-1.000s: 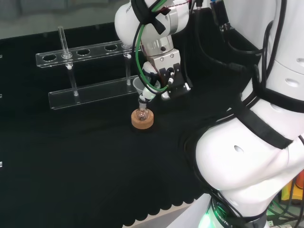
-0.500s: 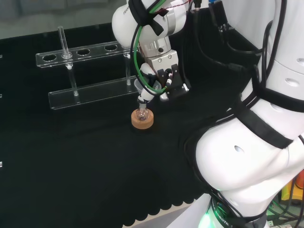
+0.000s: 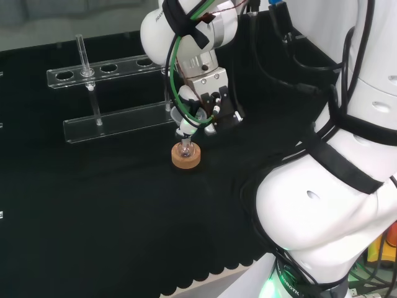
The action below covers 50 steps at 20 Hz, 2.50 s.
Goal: Place the funnel on the round-bottom flask.
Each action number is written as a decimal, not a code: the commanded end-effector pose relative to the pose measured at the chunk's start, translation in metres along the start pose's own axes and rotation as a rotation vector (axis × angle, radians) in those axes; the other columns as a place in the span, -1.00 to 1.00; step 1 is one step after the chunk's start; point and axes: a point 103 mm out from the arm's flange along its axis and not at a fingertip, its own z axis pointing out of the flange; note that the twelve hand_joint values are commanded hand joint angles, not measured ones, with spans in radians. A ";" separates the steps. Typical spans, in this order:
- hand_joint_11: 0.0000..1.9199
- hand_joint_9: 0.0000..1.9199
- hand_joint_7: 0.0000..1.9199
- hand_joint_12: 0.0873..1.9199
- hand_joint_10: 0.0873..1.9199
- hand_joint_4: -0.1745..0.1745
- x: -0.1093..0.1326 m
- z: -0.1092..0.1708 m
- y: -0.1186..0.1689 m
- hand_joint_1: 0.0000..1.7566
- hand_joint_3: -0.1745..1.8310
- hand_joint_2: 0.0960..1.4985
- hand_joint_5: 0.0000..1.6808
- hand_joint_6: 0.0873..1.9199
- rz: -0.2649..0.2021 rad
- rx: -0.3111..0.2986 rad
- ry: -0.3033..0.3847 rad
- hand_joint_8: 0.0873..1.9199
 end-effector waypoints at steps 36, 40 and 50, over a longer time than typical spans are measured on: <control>-1.00 -1.00 -0.97 0.40 -0.28 -0.28 -0.007 -0.024 -0.024 -0.43 -0.48 -0.19 -0.88 -1.00 -0.049 -0.153 0.004 -1.00; -1.00 -0.96 -0.94 0.46 -0.25 -0.30 -0.019 -0.035 -0.034 -0.47 -0.53 -0.17 -0.86 -1.00 -0.037 -0.174 0.015 -1.00; -1.00 -0.81 -1.00 0.56 -0.28 -0.34 -0.051 -0.052 -0.051 -0.48 -0.63 -0.08 -0.77 -1.00 0.019 -0.208 0.043 -0.52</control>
